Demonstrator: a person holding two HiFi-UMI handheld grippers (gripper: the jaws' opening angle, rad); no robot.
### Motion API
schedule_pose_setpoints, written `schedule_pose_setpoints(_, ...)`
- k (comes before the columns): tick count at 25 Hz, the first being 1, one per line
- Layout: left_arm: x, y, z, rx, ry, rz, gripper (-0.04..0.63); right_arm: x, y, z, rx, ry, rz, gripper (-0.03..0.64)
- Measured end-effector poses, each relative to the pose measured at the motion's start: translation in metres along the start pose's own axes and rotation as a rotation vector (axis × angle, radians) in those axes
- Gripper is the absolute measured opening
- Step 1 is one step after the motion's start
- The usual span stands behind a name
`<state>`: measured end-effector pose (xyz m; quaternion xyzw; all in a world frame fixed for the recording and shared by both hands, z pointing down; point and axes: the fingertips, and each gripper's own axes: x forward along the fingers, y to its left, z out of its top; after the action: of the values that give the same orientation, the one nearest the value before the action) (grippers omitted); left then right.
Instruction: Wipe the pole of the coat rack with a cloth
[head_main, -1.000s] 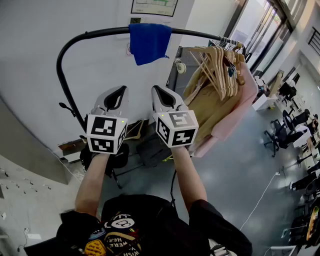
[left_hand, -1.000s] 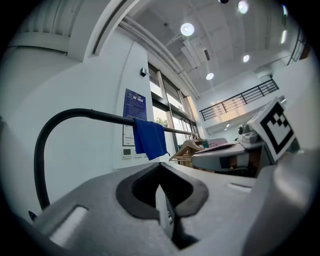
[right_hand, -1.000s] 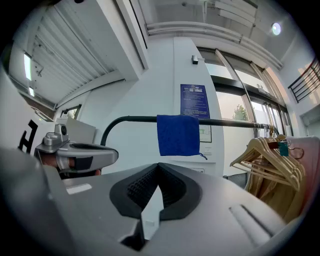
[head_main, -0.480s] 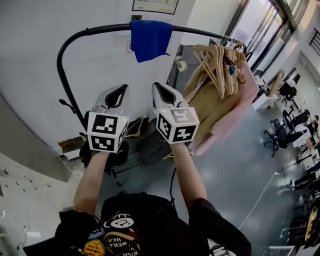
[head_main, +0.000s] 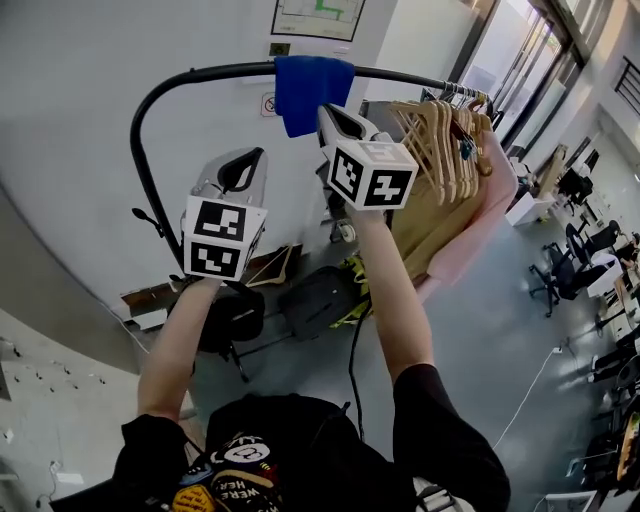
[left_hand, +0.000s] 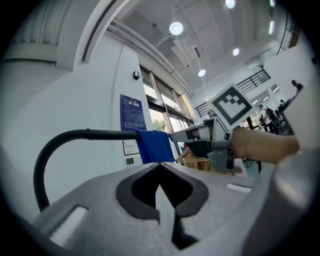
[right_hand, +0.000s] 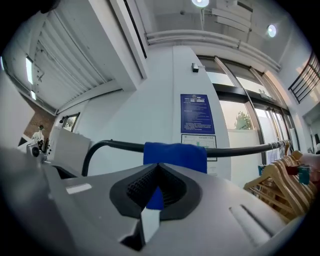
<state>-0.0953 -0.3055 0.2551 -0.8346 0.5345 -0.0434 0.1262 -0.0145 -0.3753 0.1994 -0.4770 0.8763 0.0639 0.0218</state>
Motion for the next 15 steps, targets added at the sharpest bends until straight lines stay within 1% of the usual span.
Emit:
schedule_pose_setpoints(2, 0.001, 0.007, 0.007, 0.024, -0.009, -0.001, 0.003, 0.019, -0.003, 0.021, 0.005, -0.018, 0.020, 0.000)
schedule_pose_setpoints(3, 0.001, 0.011, 0.008, 0.016, -0.014, -0.005, 0.003, 0.028, -0.005, 0.032, 0.005, -0.027, 0.026, 0.000)
schedule_pose_setpoints(5, 0.004, 0.021, 0.009, -0.040, -0.022, -0.010, 0.003, 0.045, -0.013, 0.053, -0.001, -0.036, 0.018, 0.000)
schedule_pose_setpoints(7, 0.006, 0.036, 0.009, -0.102, -0.028, 0.002, 0.003, 0.060, -0.023, 0.066, -0.016, -0.022, -0.006, 0.000)
schedule_pose_setpoints(9, 0.006, 0.051, 0.014, -0.123, -0.036, 0.026, 0.003, 0.071, -0.033, 0.069, -0.046, 0.009, -0.039, 0.000)
schedule_pose_setpoints(11, 0.006, 0.062, 0.025, -0.123, -0.049, 0.045, 0.003, 0.081, -0.043, 0.064, -0.066, 0.042, -0.063, 0.000)
schedule_pose_setpoints(13, 0.005, 0.069, 0.033, -0.121, -0.057, 0.060, 0.003, 0.088, -0.048, 0.058, -0.060, 0.061, -0.065, 0.000)
schedule_pose_setpoints(15, 0.005, 0.070, 0.037, -0.118, -0.055, 0.067, 0.003, 0.091, -0.046, 0.054, -0.048, 0.068, -0.049, 0.000)
